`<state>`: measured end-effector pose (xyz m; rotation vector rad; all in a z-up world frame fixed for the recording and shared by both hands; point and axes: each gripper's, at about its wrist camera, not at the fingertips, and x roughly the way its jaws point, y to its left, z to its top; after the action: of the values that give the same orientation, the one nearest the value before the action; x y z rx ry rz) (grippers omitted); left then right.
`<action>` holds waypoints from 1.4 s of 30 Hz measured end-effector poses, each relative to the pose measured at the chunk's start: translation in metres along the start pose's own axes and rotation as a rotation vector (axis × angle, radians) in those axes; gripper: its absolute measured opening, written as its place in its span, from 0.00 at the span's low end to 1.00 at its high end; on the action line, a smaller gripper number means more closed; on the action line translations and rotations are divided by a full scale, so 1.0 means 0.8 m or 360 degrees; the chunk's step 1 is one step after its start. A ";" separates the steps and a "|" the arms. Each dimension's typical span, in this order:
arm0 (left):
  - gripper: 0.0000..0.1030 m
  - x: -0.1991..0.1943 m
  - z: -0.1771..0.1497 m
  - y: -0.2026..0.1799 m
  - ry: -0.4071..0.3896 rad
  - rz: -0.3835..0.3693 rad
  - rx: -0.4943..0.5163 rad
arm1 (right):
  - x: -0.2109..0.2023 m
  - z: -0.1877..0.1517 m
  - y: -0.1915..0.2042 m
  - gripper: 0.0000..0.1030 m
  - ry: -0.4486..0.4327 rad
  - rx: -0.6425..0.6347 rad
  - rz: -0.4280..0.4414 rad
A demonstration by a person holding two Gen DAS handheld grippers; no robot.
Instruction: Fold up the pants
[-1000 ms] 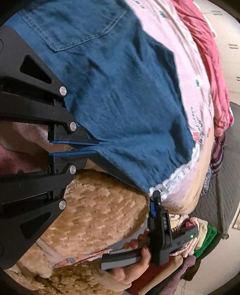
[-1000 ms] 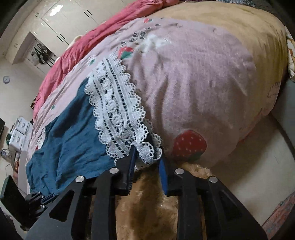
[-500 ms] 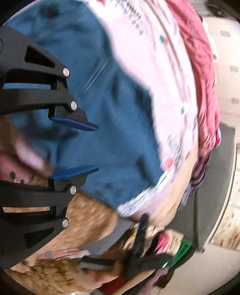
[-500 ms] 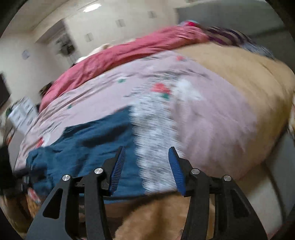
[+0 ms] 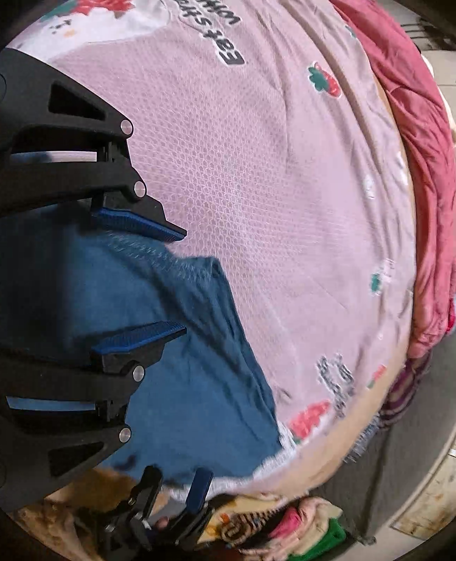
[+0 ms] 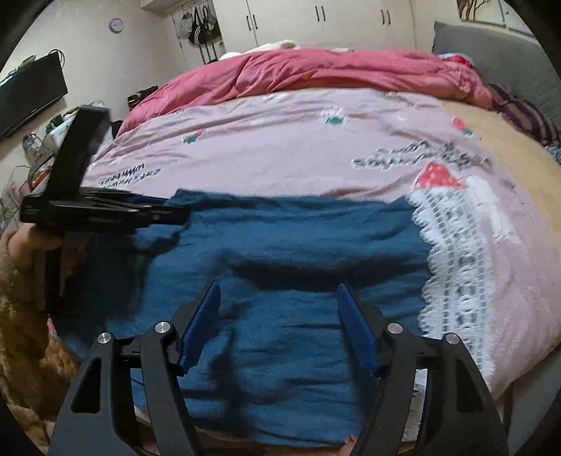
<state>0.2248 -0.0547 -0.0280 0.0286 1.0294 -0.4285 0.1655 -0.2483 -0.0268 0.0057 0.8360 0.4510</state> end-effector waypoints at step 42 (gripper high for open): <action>0.36 -0.030 -0.076 -0.031 -0.0217 -0.0032 -0.0047 | 0.042 0.071 -0.179 0.40 0.0087 0.0338 0.0010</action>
<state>0.1554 -0.0556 -0.0350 -0.0368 0.9021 -0.4277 0.2811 -0.3555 -0.0380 0.1930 0.9351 0.3680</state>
